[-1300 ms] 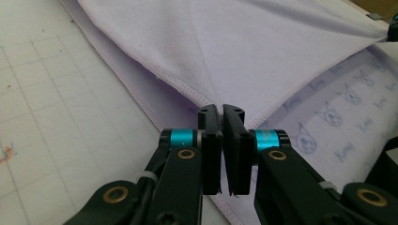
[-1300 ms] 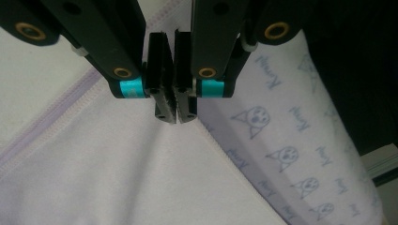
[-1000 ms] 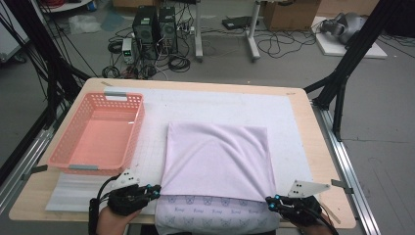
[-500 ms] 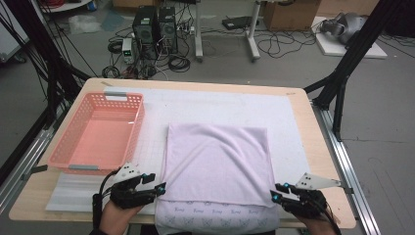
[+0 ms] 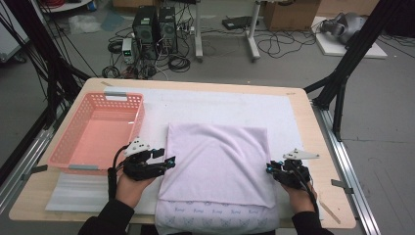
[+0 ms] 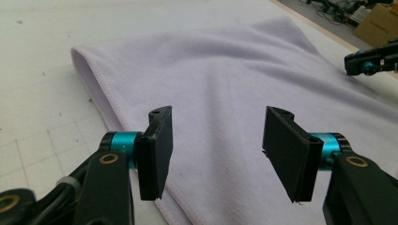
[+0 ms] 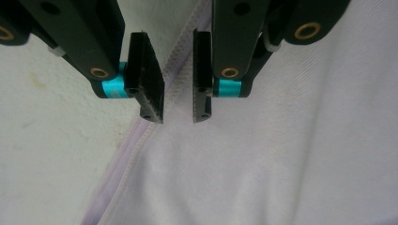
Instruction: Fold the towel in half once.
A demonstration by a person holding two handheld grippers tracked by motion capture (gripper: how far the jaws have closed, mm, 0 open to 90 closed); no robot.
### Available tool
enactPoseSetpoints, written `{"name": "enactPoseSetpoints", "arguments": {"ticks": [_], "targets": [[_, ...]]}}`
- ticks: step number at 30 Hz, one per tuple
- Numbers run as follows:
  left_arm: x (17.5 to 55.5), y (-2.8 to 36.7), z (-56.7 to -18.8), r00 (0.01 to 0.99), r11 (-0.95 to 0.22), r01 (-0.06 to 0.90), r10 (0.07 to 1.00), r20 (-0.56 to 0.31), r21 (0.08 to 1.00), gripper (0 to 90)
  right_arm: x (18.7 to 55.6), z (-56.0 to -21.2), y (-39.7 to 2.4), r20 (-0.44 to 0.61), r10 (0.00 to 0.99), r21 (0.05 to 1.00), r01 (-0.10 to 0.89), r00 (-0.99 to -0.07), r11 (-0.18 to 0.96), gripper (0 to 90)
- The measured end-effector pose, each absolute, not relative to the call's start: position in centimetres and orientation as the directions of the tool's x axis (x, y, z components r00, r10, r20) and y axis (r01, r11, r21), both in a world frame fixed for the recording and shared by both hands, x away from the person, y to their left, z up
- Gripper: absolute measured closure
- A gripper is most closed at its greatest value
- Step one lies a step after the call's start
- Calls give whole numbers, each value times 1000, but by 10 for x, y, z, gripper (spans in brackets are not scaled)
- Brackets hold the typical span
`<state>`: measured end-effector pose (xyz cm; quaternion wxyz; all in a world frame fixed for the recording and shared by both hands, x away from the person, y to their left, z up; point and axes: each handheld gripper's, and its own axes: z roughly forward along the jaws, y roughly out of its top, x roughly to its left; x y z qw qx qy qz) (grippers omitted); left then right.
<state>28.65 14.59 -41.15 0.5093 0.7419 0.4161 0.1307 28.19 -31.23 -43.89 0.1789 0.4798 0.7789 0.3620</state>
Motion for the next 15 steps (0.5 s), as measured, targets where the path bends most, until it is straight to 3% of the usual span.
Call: {"name": "enactPoseSetpoints", "arguments": {"ticks": [2,6,15], "targets": [[291,146,-414,612,-124,486,755,-235,865,432,285,-441,-311,62,884,728,627,-463,277,746],[291,147,-420,603,-121,486,764,-232,865,432,285,-442,-309,47,871,722,619,-489,309,860],[288,146,-429,592,-139,498,776,-219,856,433,281,-434,-316,-10,886,740,593,-463,318,883]]}}
